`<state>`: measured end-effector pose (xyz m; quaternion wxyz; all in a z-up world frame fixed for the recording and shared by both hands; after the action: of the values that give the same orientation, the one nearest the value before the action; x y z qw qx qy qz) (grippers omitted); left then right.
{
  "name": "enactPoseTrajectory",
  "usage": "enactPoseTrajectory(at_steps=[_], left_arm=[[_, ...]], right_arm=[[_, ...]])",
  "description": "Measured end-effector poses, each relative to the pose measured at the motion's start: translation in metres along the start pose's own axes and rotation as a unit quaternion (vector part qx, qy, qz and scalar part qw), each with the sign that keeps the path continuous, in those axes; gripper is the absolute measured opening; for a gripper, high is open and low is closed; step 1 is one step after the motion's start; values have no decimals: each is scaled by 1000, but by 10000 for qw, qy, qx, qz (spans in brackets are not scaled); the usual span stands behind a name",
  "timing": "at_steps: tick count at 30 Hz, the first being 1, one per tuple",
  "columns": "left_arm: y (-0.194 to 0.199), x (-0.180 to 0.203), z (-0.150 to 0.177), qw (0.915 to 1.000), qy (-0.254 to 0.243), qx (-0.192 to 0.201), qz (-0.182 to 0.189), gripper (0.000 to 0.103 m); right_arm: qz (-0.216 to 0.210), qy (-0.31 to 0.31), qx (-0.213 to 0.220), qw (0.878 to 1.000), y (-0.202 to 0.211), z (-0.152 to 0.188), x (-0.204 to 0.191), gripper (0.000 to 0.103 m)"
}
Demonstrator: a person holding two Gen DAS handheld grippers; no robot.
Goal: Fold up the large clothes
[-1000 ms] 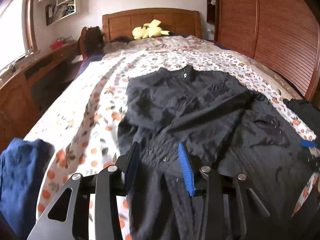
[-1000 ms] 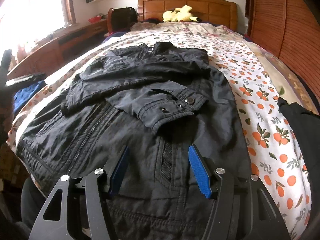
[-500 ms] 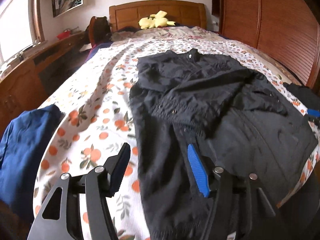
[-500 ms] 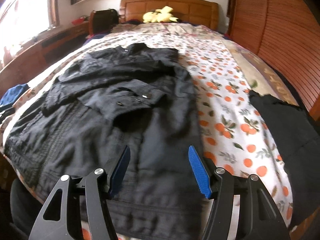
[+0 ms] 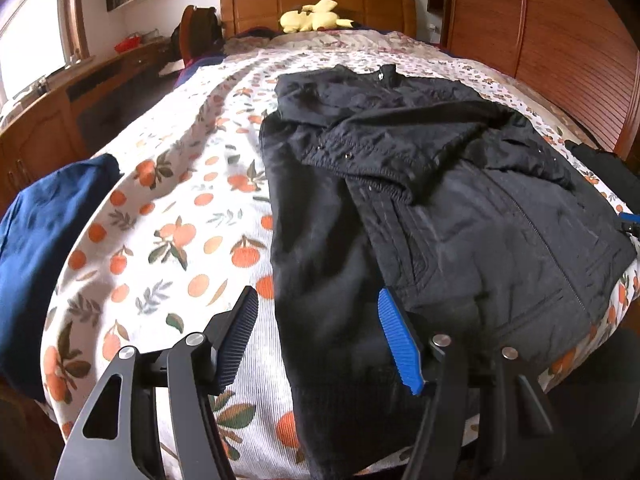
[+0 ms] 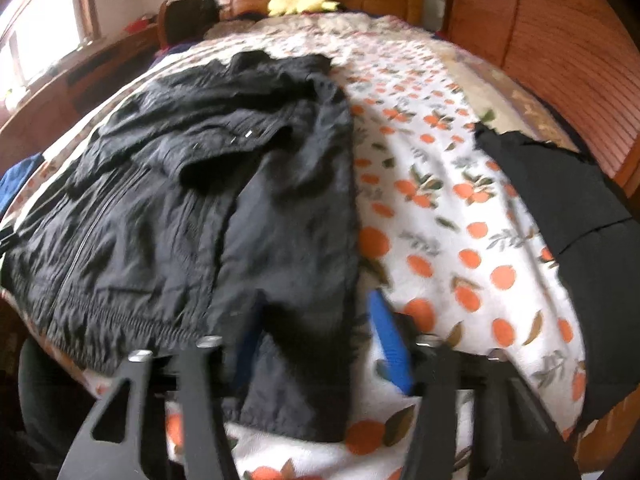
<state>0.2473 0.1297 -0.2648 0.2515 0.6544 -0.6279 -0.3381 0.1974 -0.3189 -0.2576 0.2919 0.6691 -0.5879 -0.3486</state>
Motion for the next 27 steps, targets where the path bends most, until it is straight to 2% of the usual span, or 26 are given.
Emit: enactPoseTrajectory(at_steps=[3,8,10,18,23,26,27], left_arm=[[-3,1,5,10000,2,-55,18,64],[-3,1,11,9999,5,-108,49,65],[-2,1,13,9999,26,-116,74,68],[6,1,23,9996,136,-132,189,69],[11,2,28,9996,123,-120,217,69],[12,1,31,9996,132,-126,231,70],[12,1,32,9996,130,-125,231,71]], right_arm=[[14,107,76,9999,3,-1,-8,24],[17,110,37,9999,0,-5,-10,24],[31,114,1,9999,-2,-4,-10,26],[116,161,-75,9998,-8,-2,-7,32],[157,218,-197,9994,-11,1,-7,43],[171,229,-222,9993,-12,2,-8,44],[158,232,-225,9994,-12,1,-9,38]])
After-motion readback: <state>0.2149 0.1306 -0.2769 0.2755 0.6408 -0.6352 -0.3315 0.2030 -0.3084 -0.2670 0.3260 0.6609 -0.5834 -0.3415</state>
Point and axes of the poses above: each gripper's, at about its wrist camera, not at the fingertips, and y roughly against the way its jaws point, x to its right, z to its underside, the point moved 8 cm from there along -y, roughly the way its jaws point, and after that the axes turned 7 degrees about -z, right-handed, at the moved point
